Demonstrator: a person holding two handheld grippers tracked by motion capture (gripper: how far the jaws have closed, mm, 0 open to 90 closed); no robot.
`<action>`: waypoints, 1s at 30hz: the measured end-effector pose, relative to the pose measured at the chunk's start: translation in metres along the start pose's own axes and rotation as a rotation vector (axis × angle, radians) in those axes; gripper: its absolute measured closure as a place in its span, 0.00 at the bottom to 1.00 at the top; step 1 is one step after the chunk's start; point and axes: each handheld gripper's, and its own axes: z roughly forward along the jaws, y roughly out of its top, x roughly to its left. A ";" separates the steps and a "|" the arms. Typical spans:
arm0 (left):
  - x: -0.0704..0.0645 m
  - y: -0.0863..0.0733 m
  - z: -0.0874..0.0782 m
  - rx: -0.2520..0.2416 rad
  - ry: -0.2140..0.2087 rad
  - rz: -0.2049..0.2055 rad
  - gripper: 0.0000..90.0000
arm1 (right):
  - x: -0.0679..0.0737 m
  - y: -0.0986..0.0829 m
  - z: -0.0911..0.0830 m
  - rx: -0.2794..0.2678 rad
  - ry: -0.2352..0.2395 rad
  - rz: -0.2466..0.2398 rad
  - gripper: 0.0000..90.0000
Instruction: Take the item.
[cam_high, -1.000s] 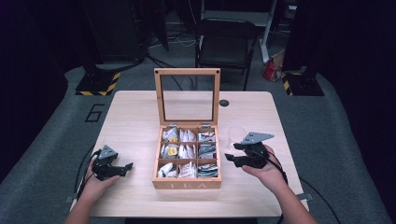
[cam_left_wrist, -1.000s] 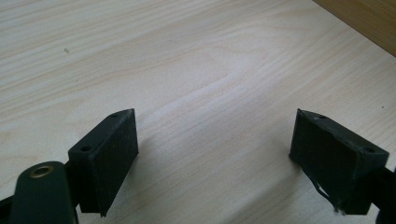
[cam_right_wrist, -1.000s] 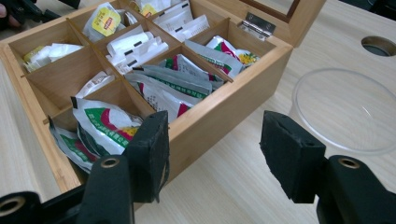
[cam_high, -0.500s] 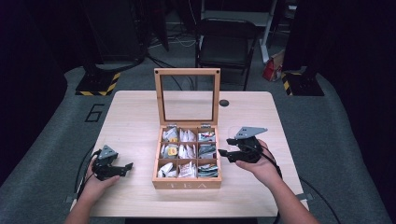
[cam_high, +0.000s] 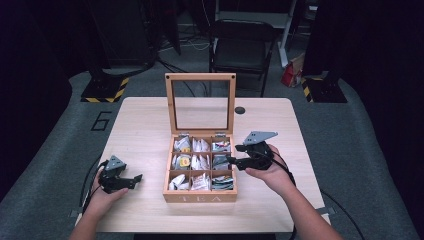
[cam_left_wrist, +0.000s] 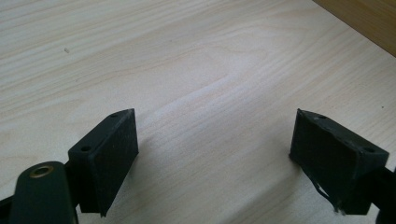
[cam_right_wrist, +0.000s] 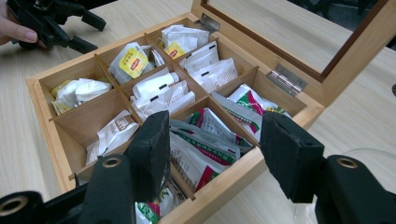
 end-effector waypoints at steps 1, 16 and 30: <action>0.000 0.000 0.000 0.000 0.000 0.000 0.16 | 0.000 0.000 0.000 0.000 0.000 0.000 0.47; 0.000 0.000 0.000 -0.005 -0.001 -0.001 0.16 | 0.009 0.025 0.018 -0.011 0.033 -0.040 0.49; 0.000 0.000 0.000 0.006 -0.005 0.001 0.16 | 0.019 0.052 0.035 -0.012 0.059 -0.072 0.49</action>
